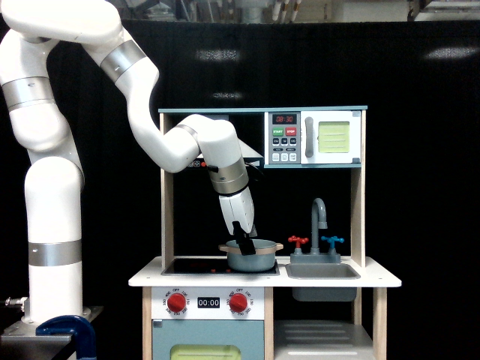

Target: Put the bowl inside the kitchen cabinet

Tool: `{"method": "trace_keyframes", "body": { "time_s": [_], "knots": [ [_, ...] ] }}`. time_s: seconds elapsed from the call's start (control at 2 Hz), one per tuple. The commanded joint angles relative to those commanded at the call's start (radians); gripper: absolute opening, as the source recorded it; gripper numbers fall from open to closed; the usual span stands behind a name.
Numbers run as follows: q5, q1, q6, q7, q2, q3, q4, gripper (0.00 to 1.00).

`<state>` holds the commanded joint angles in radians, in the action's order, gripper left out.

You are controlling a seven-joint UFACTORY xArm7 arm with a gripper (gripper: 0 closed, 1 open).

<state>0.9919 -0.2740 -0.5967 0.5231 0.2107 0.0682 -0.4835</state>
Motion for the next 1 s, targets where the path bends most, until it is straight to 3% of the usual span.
{"method": "trace_keyframes", "body": {
  "time_s": [0.5,1.0],
  "knots": [
    [0.063,-0.043,0.052,0.103,-0.042,-0.025,-0.011,1.0],
    [0.2,-0.073,0.116,0.128,-0.068,-0.045,-0.008,1.0]
  ]
}}
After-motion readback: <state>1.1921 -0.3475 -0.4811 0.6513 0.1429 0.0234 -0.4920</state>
